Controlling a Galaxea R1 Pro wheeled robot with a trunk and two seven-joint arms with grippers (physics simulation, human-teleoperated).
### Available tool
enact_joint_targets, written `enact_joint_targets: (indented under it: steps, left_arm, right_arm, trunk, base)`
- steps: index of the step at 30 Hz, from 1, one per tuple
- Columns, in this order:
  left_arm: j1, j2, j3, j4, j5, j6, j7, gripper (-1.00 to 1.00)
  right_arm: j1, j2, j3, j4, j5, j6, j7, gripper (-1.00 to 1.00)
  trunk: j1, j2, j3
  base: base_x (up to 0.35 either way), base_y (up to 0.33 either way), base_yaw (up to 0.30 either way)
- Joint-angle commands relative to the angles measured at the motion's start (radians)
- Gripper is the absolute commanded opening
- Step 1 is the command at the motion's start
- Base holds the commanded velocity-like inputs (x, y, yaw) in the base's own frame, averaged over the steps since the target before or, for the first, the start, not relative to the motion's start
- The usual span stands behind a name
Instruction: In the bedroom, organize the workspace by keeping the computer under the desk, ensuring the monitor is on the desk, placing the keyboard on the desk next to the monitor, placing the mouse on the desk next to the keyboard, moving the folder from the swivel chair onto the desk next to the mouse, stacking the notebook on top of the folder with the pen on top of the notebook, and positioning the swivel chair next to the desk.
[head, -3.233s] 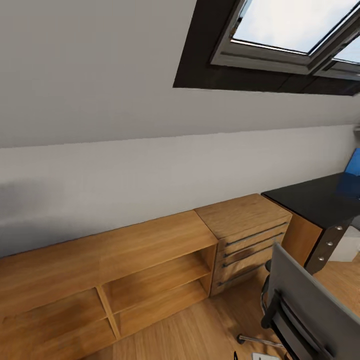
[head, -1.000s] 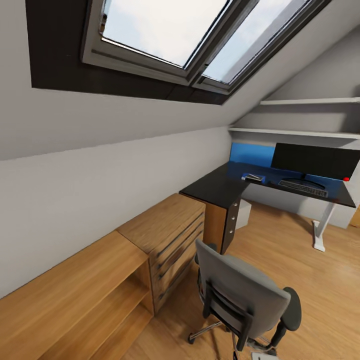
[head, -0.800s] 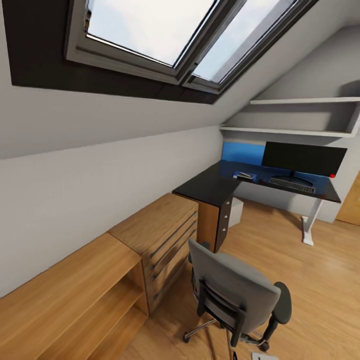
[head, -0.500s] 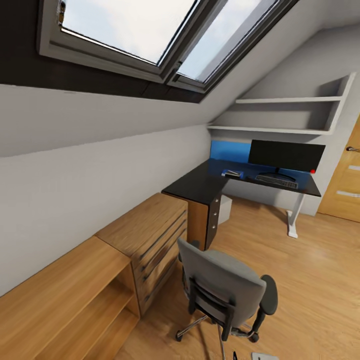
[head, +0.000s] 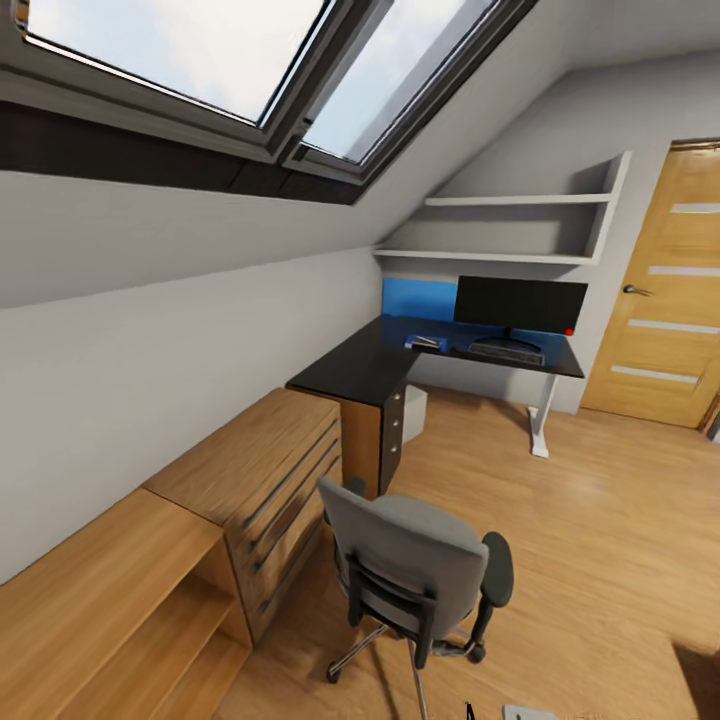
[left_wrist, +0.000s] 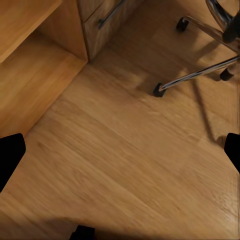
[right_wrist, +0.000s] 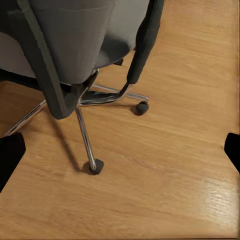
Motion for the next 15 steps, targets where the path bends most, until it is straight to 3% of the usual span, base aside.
enact_joint_targets:
  steps: [1,7,15]
  left_arm:
    - [-0.001,-0.001,0.004,0.0,-0.011,-0.003,0.005,1.0]
    - [-0.001,-0.001,0.004,0.0,-0.011,-0.003,0.005,1.0]
    - [-0.001,-0.001,0.004,0.0,-0.011,-0.003,0.005,1.0]
  right_arm:
    - [-0.001,0.001,0.009,0.002,-0.006,-0.003,-0.004,1.0]
    - [-0.001,0.001,0.009,0.002,-0.006,-0.003,-0.004,1.0]
    - [-0.001,0.001,0.008,0.002,-0.006,-0.003,-0.004,1.0]
  trunk:
    - [0.001,-0.002,-0.002]
    - [0.001,-0.002,-0.002]
    - [0.001,-0.002,-0.002]
  base:
    - [0.0,0.021,-0.266]
    - [0.0,0.096,-0.267]
    - [0.0,0.214,-0.268]
